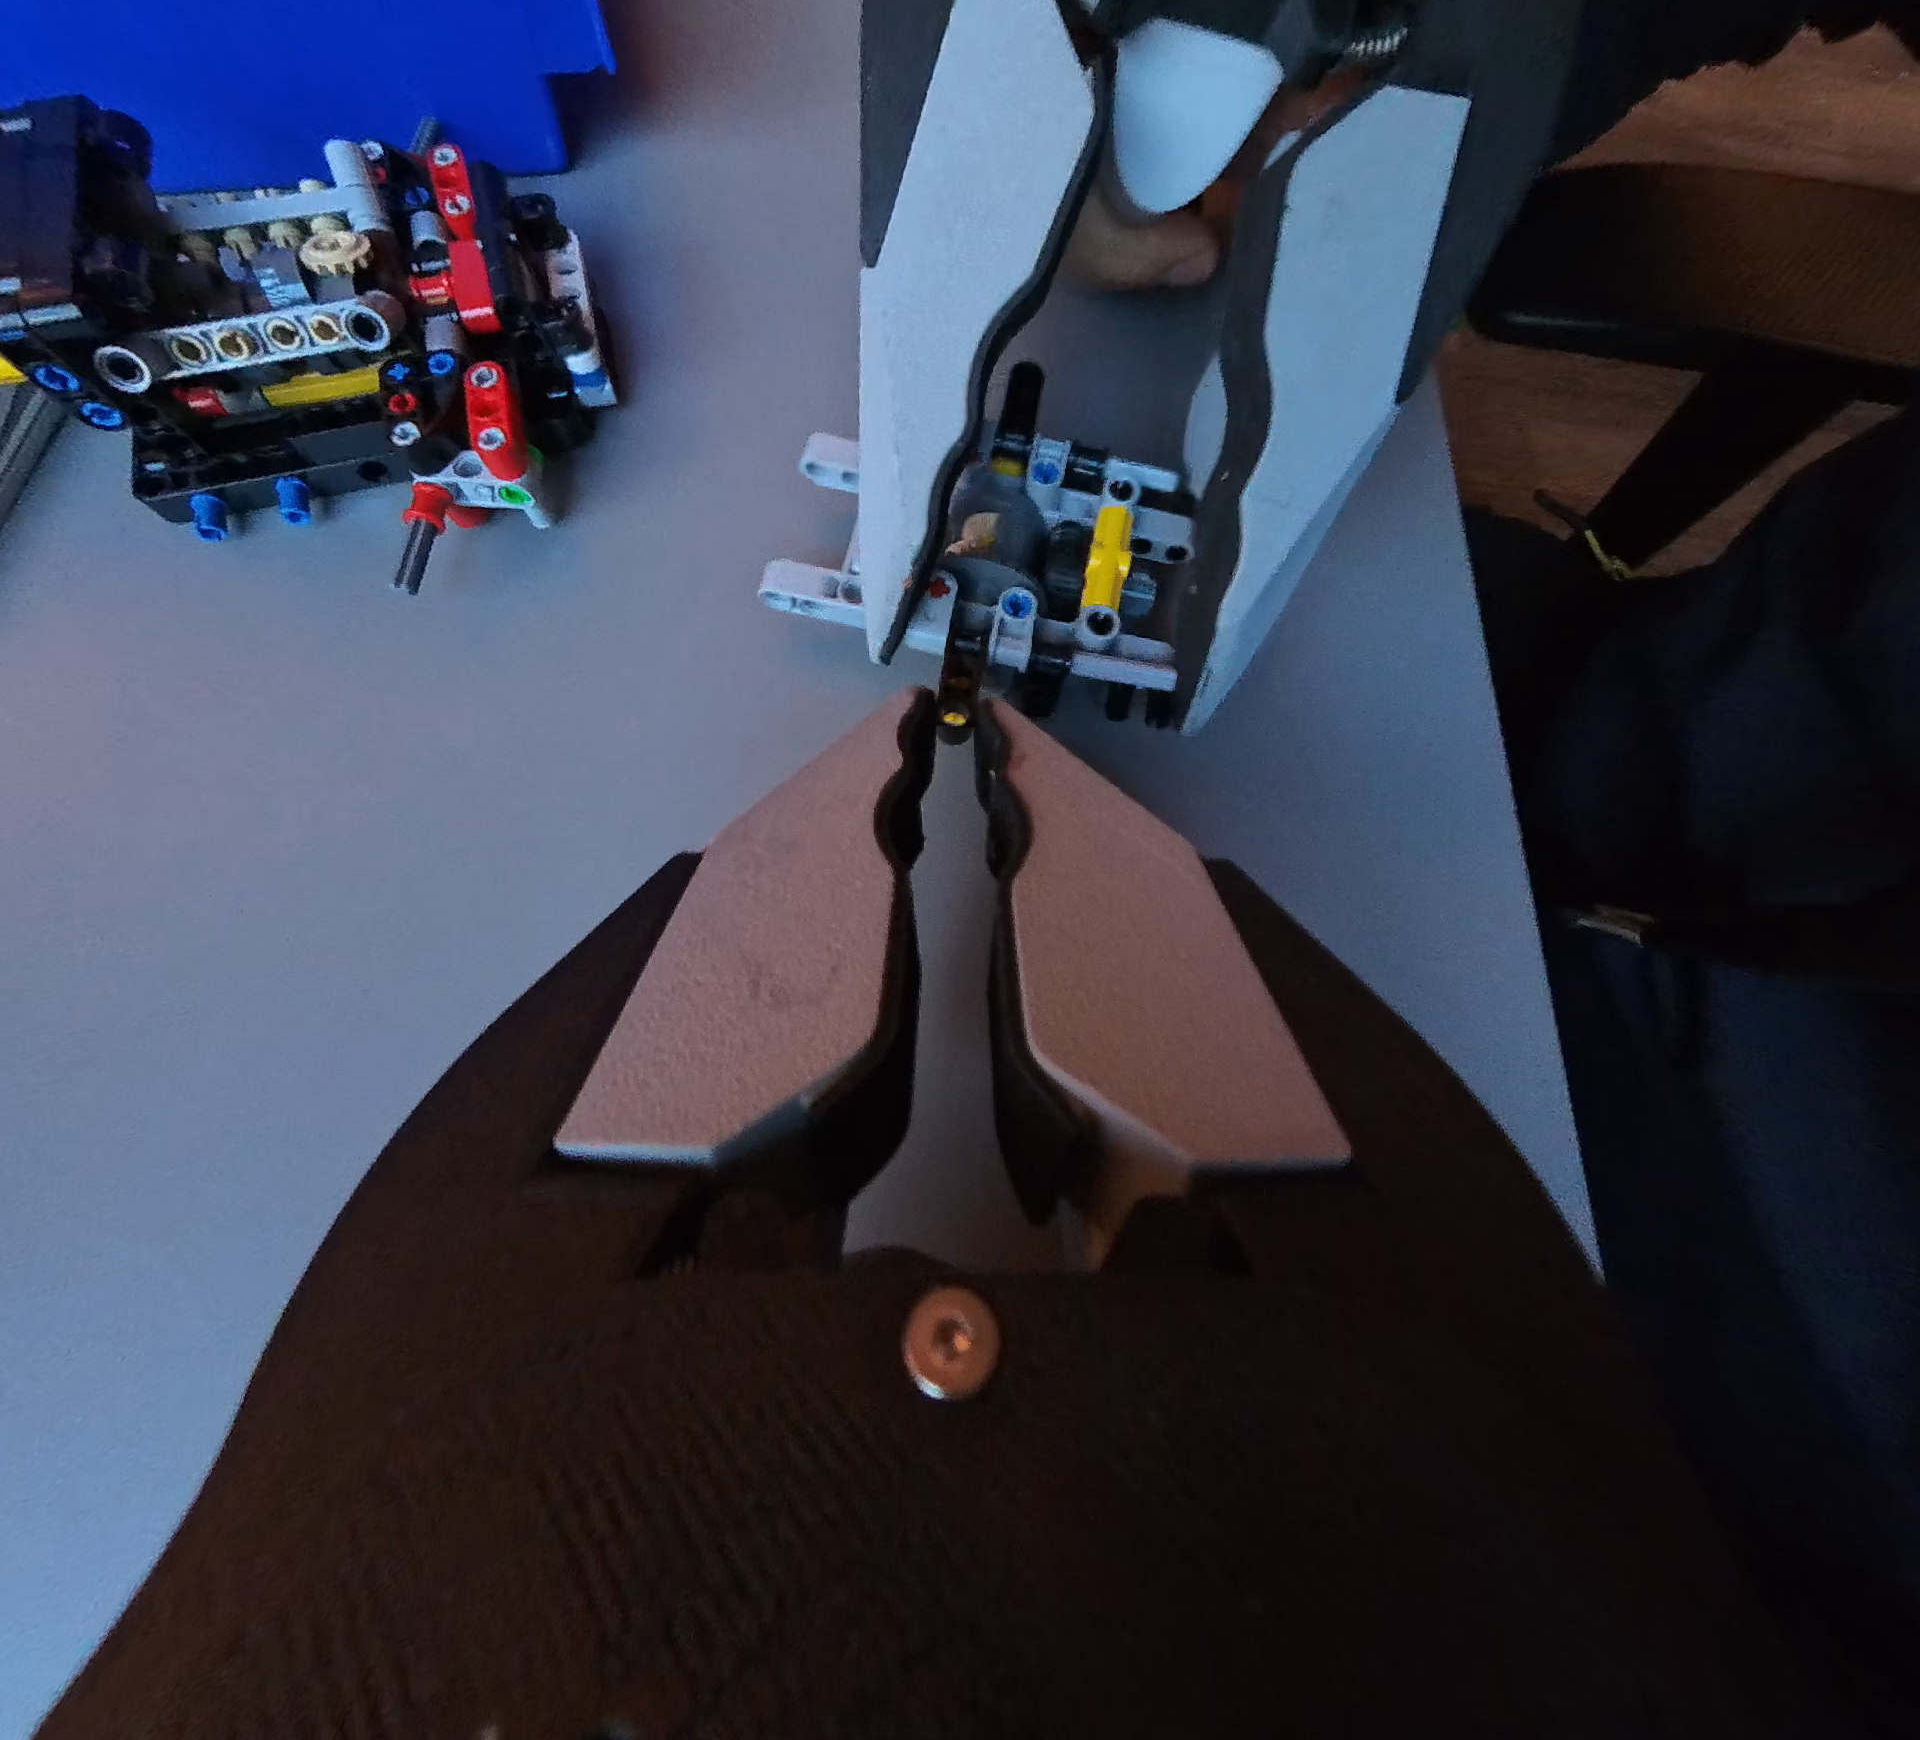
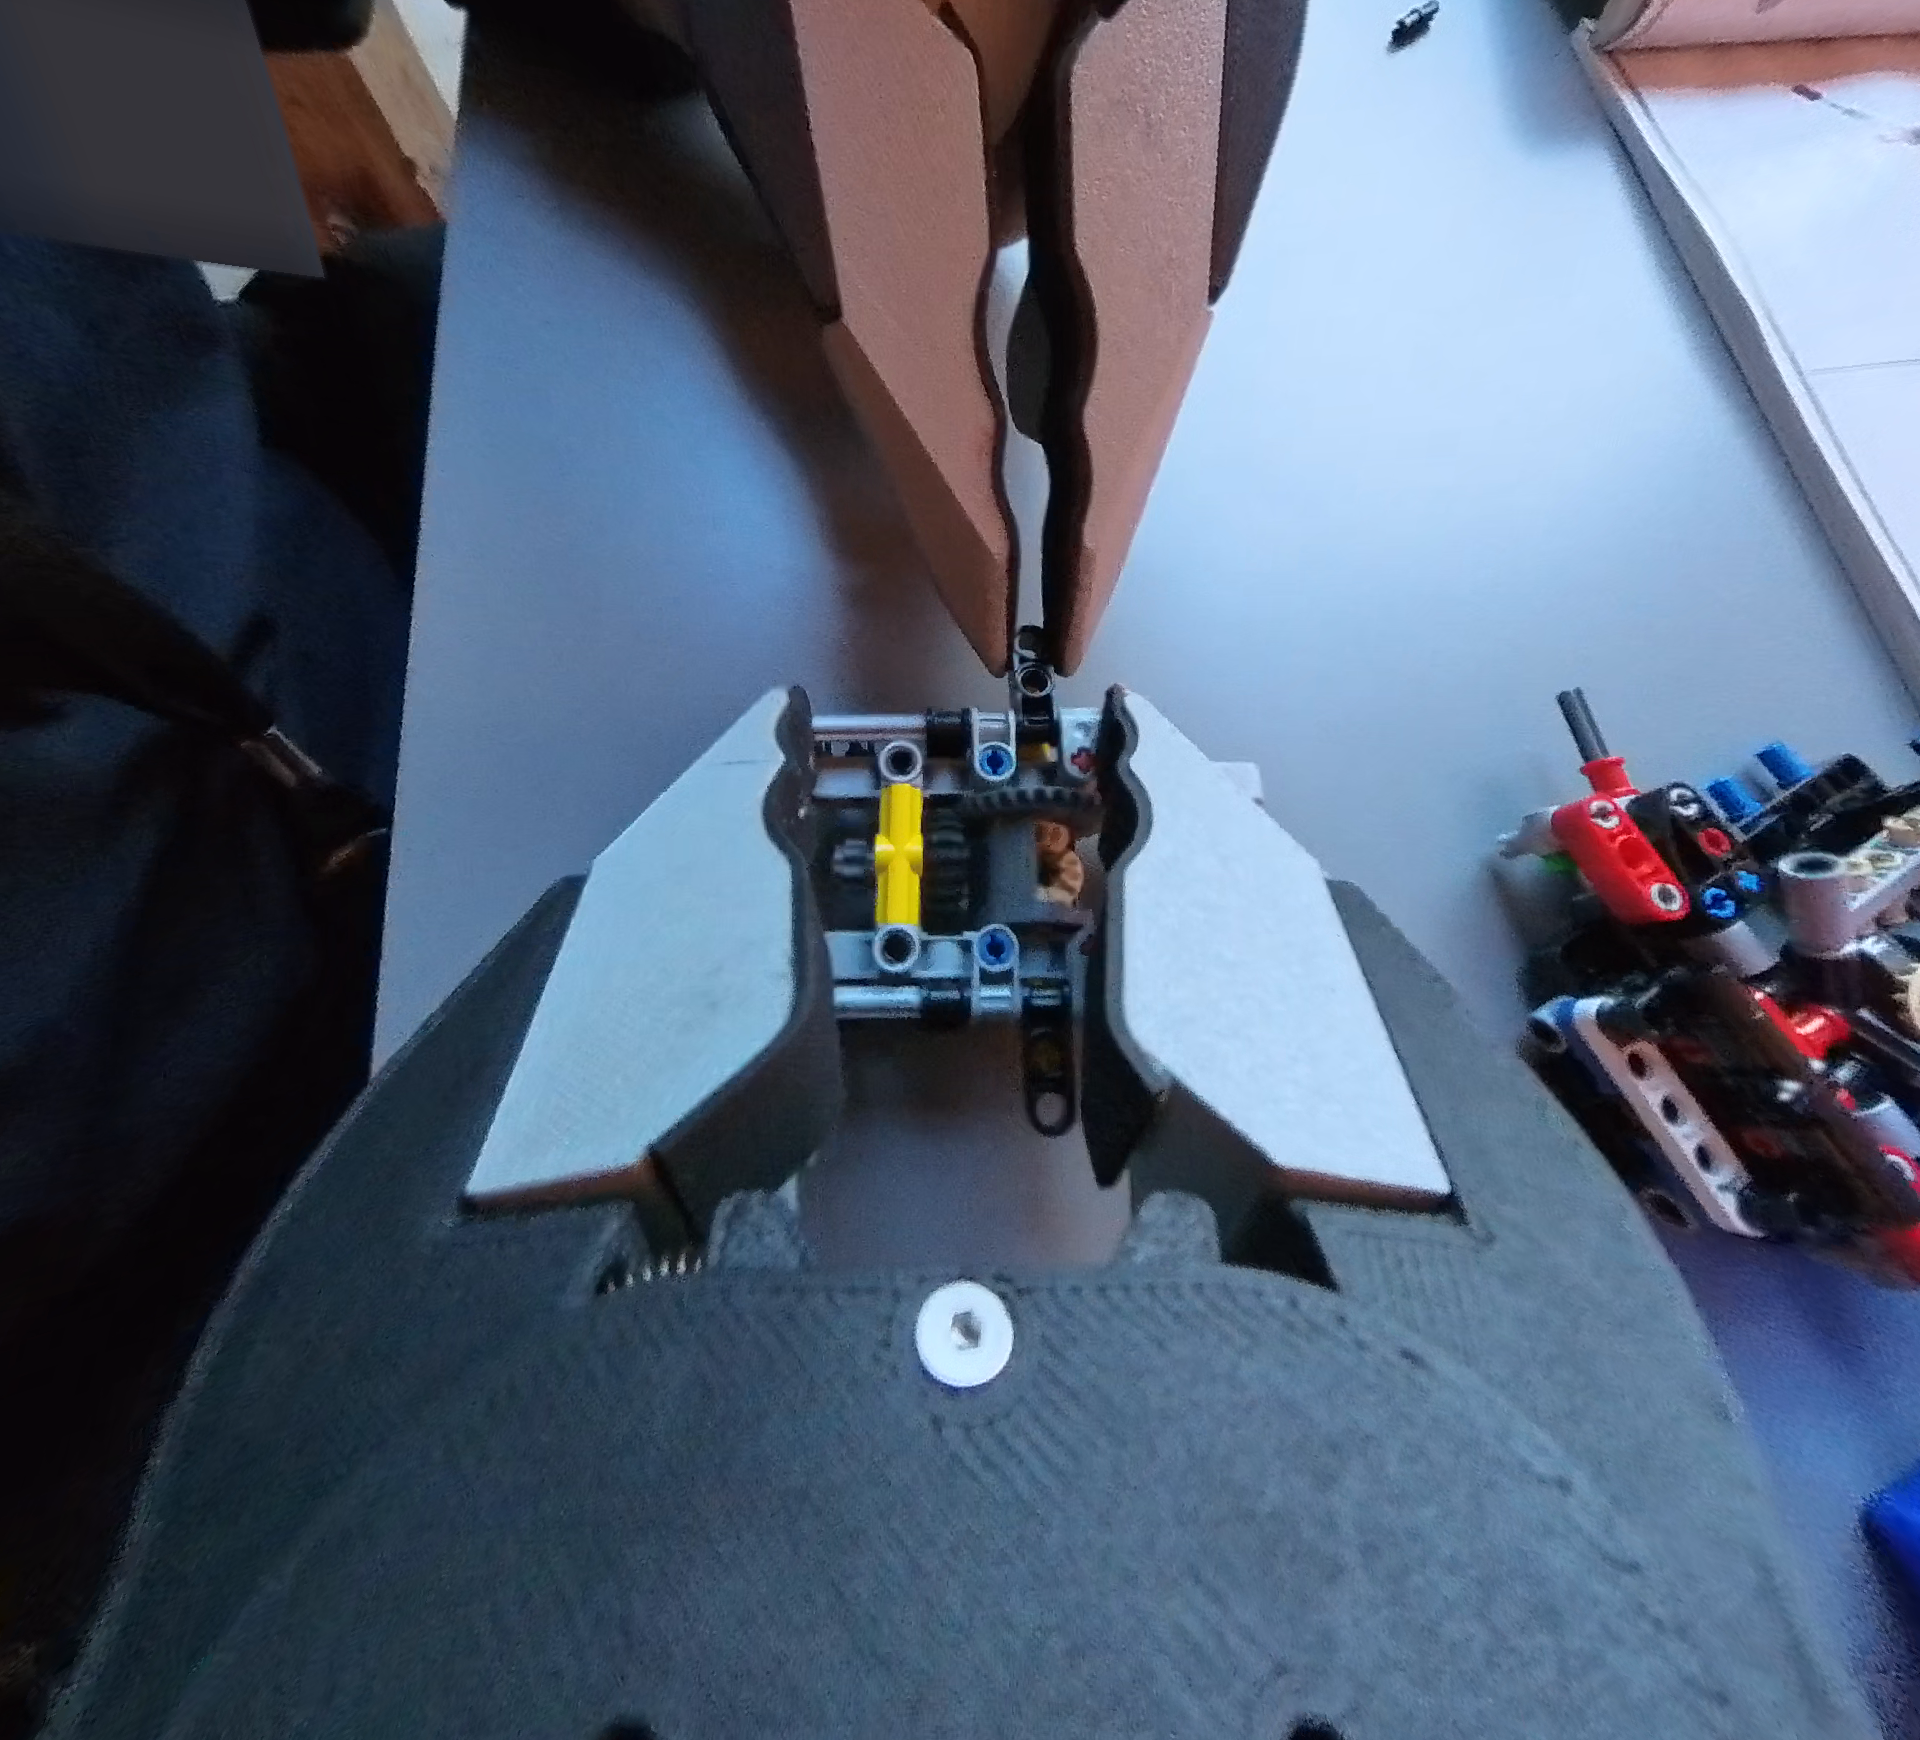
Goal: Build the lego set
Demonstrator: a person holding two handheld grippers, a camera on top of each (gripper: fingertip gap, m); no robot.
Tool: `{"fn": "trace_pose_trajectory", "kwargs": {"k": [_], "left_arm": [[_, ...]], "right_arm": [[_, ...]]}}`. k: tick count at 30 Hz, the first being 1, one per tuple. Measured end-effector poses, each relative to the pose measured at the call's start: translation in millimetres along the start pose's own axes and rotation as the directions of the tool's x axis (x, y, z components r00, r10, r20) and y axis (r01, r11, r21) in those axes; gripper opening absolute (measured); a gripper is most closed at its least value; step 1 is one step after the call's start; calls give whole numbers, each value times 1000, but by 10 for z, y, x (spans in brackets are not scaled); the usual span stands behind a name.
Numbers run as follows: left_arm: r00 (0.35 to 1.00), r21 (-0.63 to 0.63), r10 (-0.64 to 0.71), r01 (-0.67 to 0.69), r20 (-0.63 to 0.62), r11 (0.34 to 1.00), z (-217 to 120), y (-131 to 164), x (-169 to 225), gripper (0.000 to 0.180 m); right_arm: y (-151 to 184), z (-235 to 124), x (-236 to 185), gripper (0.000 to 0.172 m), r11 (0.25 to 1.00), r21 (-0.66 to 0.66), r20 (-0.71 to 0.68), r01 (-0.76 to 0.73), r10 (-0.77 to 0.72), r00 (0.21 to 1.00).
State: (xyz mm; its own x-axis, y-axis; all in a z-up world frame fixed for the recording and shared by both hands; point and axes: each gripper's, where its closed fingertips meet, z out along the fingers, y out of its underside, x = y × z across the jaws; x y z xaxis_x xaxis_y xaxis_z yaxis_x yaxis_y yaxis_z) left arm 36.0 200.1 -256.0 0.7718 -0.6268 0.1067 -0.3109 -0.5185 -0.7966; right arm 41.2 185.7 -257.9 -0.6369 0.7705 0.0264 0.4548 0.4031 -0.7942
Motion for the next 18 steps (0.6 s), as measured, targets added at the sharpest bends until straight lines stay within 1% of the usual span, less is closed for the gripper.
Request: {"fn": "trace_pose_trajectory", "kwargs": {"k": [4, 6, 9, 11, 14, 18], "left_arm": [[1000, -34, 7, -7, 11, 999, 37, 38, -4, 5], [999, -32, 14, -13, 35, 999, 34, 37, -15, 5], [1000, -19, -2, 3, 28, 1000, 28, 19, 0, 5], [1000, -23, -10, 10, 17, 1000, 38, 22, 16, 5], [1000, -32, -8, 9, 16, 999, 45, 34, 23, 6], [1000, -36, 0, 0, 23, 999, 50, 39, 42, 10]], "right_arm": [[6, 4, 12, 55, 996, -58, 23, -68, 70, 997], [6, -10, 44, 58, 996, -84, -29, -41, 39, 999], [-59, -49, 90, 67, 995, -85, -126, 45, -55, 990], [-93, -61, 69, 72, 994, -79, -151, 69, -80, 985], [-88, -91, 19, 74, 996, -68, -175, 64, -75, 982], [-38, -211, 54, 70, 1000, -30, -260, 9, -17, 965]]}}
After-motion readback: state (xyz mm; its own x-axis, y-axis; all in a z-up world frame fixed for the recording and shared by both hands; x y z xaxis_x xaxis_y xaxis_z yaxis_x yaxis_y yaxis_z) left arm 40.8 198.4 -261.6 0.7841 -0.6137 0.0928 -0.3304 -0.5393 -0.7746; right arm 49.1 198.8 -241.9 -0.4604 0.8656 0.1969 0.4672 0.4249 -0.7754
